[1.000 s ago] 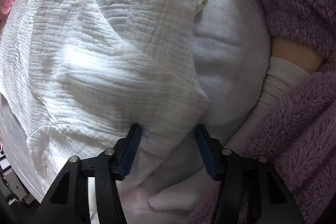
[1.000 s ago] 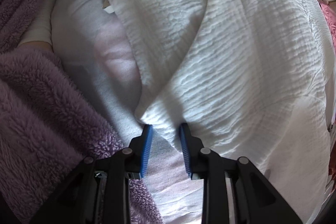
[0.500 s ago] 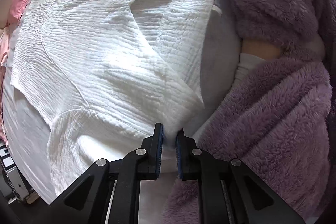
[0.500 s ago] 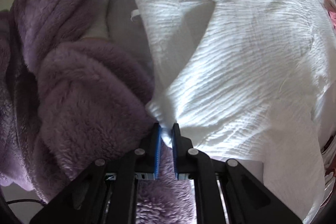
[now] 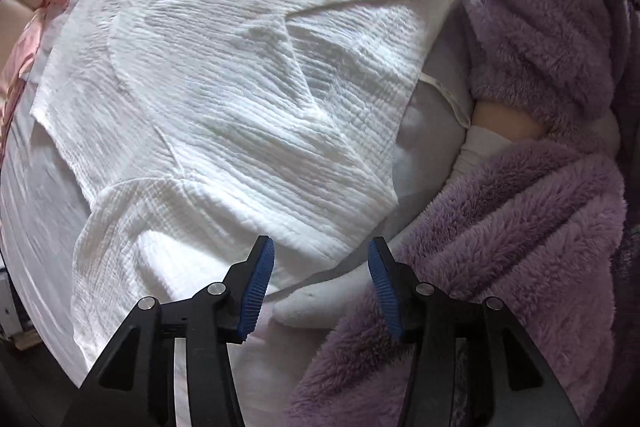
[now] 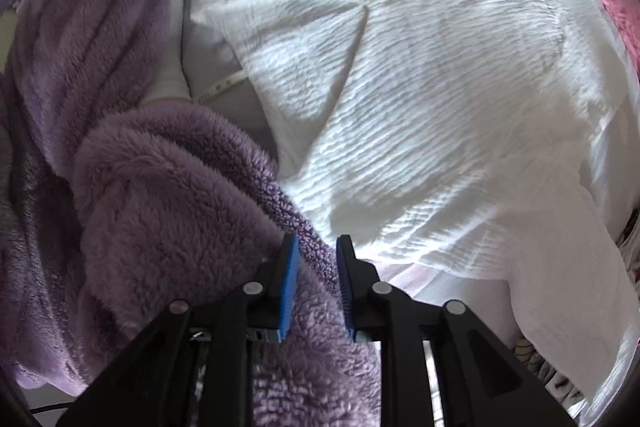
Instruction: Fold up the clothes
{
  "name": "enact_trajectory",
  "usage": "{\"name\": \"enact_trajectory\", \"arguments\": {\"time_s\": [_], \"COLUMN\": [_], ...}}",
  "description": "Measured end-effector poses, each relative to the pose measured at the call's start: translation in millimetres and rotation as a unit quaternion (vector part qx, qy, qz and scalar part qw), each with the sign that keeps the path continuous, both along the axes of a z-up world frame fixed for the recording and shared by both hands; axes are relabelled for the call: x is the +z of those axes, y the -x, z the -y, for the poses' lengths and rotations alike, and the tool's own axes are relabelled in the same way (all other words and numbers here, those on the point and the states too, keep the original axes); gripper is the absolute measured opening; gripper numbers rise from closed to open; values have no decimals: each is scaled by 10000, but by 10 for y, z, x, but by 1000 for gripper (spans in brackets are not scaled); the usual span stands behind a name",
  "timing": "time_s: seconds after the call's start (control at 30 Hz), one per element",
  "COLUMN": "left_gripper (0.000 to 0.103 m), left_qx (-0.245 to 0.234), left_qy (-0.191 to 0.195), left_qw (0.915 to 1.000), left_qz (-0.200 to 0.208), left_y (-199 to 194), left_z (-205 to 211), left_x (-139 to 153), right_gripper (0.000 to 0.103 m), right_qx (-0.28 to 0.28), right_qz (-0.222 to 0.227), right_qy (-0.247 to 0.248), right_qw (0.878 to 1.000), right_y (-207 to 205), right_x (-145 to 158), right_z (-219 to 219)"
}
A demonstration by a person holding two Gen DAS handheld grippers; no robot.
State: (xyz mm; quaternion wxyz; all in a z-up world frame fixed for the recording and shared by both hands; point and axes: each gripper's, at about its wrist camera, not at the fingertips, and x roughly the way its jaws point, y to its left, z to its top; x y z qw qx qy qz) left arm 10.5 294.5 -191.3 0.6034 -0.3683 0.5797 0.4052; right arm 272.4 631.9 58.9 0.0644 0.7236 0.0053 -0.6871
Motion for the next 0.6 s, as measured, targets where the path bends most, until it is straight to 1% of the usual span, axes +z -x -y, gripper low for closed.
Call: {"name": "enact_trajectory", "arguments": {"time_s": [0.1, 0.17, 0.2, 0.27, 0.33, 0.4, 0.47, 0.53, 0.6], "left_gripper": [54, 54, 54, 54, 54, 54, 54, 54, 54], "left_qx": [402, 777, 964, 1335, 1677, 1996, 2324, 2667, 3049], "left_qy": [-254, -448, -544, -737, -963, -1177, -1397, -1595, -1726], "left_qw": [9986, 9955, 9933, 9874, 9806, 9726, 9625, 9505, 9366], "left_qz": [210, 298, 342, 412, 310, 201, 90, -16, -97], "left_y": [226, 270, 292, 340, 517, 722, 893, 1040, 1188], "left_z": [-16, -2, 5, 17, 8, -43, -127, -217, -318], "left_x": [118, 224, 277, 371, 445, 563, 627, 660, 608], "right_gripper": [23, 23, 23, 23, 23, 23, 23, 23, 23], "right_qx": [-490, -816, -1010, -1410, -1806, -2301, -2790, -3269, -3739], "right_qz": [-355, -591, -686, -783, -878, -1071, -1260, -1446, -1627], "right_qy": [-21, -35, -103, -342, -581, -687, -790, -891, -989], "right_qw": [9982, 9949, 9925, 9863, 9779, 9648, 9487, 9297, 9077], "right_y": [17, 28, 21, 167, 313, 437, 560, 683, 806], "right_x": [172, 286, 327, -227, -785, -949, -1110, -1272, -1433], "right_z": [421, 704, 595, 908, 1225, 1153, 1079, 1005, 930]}}
